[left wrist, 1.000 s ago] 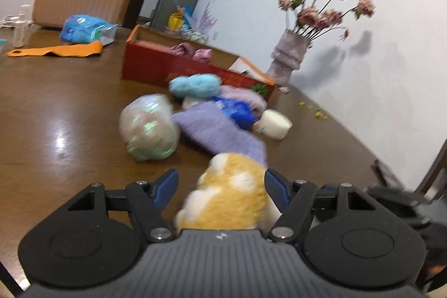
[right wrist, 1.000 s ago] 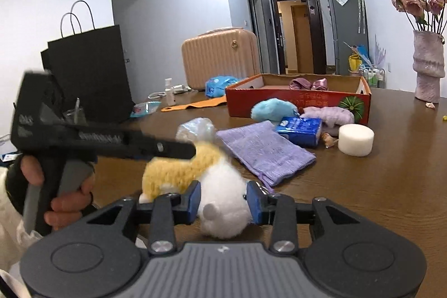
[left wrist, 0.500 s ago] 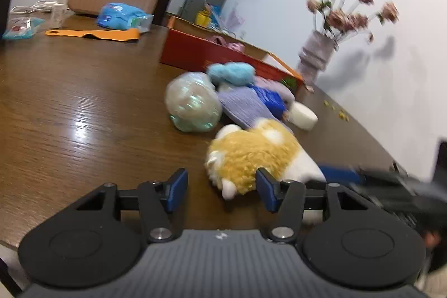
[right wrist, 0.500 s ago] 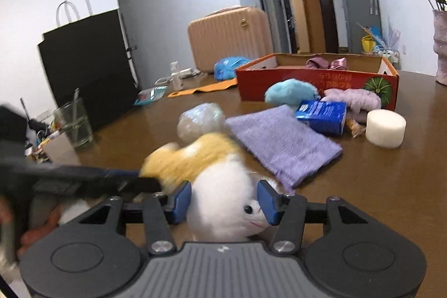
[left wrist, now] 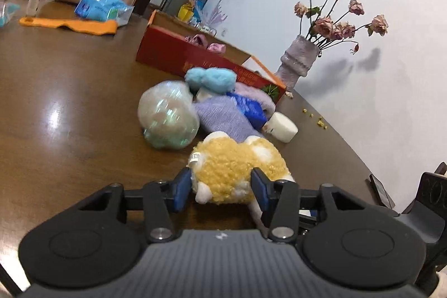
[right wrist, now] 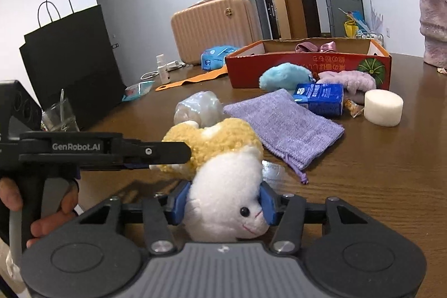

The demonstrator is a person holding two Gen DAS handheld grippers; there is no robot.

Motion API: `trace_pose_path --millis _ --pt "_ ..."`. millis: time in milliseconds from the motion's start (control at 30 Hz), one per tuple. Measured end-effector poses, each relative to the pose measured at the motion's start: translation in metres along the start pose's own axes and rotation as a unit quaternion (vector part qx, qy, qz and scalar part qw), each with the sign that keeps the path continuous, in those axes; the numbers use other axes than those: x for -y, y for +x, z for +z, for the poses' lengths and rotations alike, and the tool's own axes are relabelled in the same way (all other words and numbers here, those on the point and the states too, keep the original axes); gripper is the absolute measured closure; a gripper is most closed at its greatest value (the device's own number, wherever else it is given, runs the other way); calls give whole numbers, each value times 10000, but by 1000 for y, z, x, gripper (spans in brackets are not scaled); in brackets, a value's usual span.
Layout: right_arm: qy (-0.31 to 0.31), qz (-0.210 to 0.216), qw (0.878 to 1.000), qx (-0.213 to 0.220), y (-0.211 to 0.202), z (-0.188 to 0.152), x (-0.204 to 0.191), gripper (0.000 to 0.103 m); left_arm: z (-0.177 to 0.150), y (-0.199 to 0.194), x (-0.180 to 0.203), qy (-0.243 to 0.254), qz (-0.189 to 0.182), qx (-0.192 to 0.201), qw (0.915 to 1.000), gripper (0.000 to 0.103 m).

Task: Organize soft objects
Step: 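Carry the plush sheep with the left tool into the cardboard box and open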

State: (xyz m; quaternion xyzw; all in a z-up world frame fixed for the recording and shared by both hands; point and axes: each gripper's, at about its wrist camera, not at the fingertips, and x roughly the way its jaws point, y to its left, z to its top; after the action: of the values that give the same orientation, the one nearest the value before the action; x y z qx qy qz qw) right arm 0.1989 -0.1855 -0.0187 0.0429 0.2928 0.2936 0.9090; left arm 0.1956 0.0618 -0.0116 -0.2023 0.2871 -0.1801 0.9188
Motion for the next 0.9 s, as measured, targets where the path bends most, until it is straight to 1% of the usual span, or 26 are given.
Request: trace_pose_path --millis 67,167,267,300,367,400,467,500,567,600,633,700,800,900 --pt "-8 -42 9999 154 -7 10 1 53 13 1 7 -10 -101 88 9999 56" --pt "-113 -248 9980 570 -21 39 12 53 51 14 29 293 -407 228 9985 57" --pt "-325 -680 9937 827 -23 82 36 54 105 55 56 578 -788 212 9950 57" --pt "-381 -851 9916 902 -22 99 47 55 125 75 64 620 -910 180 9938 57" --pt "-445 -1165 9877 941 -14 135 70 55 160 119 78 676 -1087 -29 9918 56" --pt "-471 -1303 9859 942 -9 152 83 56 176 138 82 720 -1101 -69 9913 56" --pt "-605 -1594 9815 870 10 184 106 56 206 180 92 849 -1087 -169 9903 56" --pt "-676 -1749 9791 791 23 199 118 56 220 201 95 863 -992 -212 9911 56" --pt "-703 -1965 9761 597 54 225 139 56 237 239 95 878 -843 -324 9920 56" --pt "-819 -2101 9731 475 71 235 148 56 247 263 92 772 -733 -436 9934 56" --pt "-971 -2280 9681 369 90 244 155 56 253 279 89 763 -683 -517 9934 56" --pt "-1156 -2492 9615 96 126 257 168 56 263 319 79 703 -528 -737 9934 56" --pt "-1175 -2586 9582 -337 174 268 191 56 269 367 61 640 -300 -1019 9923 56" --pt "-1130 -2504 9585 -759 210 271 205 56 266 396 44 772 28 -1220 9895 56"
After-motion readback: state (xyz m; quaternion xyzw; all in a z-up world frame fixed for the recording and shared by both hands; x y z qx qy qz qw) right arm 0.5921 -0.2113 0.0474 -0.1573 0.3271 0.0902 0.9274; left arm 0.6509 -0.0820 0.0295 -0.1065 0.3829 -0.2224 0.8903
